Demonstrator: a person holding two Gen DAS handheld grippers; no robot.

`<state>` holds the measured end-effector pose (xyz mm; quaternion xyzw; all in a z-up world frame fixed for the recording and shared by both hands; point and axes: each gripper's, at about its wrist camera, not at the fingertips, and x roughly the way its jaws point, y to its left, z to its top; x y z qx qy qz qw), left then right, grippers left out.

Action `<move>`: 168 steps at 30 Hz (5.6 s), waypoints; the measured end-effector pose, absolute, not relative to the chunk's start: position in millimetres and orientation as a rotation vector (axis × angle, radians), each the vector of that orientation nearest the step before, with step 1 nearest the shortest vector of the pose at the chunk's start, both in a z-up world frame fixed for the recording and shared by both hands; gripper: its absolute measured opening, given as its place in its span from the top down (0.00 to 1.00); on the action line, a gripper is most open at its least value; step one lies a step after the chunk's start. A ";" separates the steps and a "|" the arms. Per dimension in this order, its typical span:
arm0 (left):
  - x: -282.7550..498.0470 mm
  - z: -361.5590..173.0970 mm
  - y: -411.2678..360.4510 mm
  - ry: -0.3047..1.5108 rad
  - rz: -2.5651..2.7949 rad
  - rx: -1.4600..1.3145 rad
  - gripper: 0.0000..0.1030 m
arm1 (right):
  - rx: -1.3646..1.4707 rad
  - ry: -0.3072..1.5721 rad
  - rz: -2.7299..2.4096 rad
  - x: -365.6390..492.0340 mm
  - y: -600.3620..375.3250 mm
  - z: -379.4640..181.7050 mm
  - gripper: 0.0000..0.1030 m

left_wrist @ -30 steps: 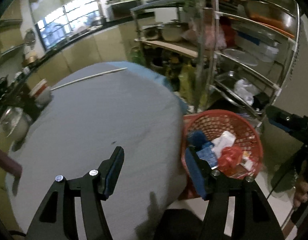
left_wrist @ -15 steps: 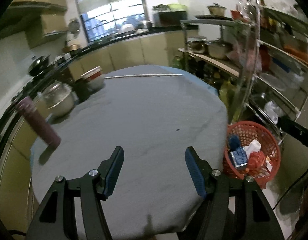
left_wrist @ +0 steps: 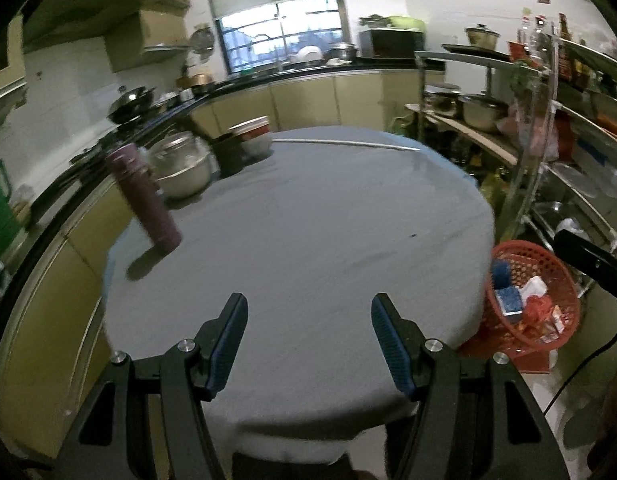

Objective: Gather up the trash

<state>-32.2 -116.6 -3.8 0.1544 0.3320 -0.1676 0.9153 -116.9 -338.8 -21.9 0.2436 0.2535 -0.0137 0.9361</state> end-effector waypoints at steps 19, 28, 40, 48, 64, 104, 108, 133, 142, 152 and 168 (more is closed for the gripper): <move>-48.0 8.7 -52.2 0.606 -0.187 0.236 0.17 | 0.367 0.530 0.044 -106.2 -260.0 -9.4 0.38; -38.4 12.7 -31.1 0.579 -0.109 0.192 0.17 | 0.319 0.532 0.037 -101.8 -242.4 -1.5 0.39; -33.1 16.6 -20.2 0.584 -0.073 0.158 0.17 | 0.244 0.524 0.038 -101.7 -225.2 2.4 0.38; -31.0 14.4 -19.3 0.590 -0.071 0.157 0.17 | 0.250 0.519 0.036 -103.1 -223.1 3.1 0.38; -30.3 13.8 -17.9 0.593 -0.065 0.155 0.17 | 0.253 0.516 0.036 -105.8 -225.3 4.4 0.38; -31.7 13.5 -17.8 0.605 -0.054 0.155 0.17 | 0.255 0.508 0.032 -109.7 -230.5 8.6 0.38; -31.6 13.1 -17.5 0.605 -0.053 0.155 0.17 | 0.254 0.508 0.031 -110.0 -230.9 10.4 0.38; -29.2 13.4 -15.5 0.617 -0.052 0.158 0.17 | 0.254 0.509 0.034 -110.0 -228.3 10.4 0.38; -29.9 11.7 -16.6 0.620 -0.045 0.156 0.17 | 0.253 0.508 0.035 -109.8 -226.5 10.3 0.38; -27.9 9.0 -15.9 0.632 -0.039 0.155 0.17 | 0.251 0.508 0.034 -109.5 -226.4 10.2 0.38; 0.5 -11.7 -12.1 0.697 0.011 0.157 0.17 | 0.251 0.542 0.047 -67.3 -225.9 -1.1 0.38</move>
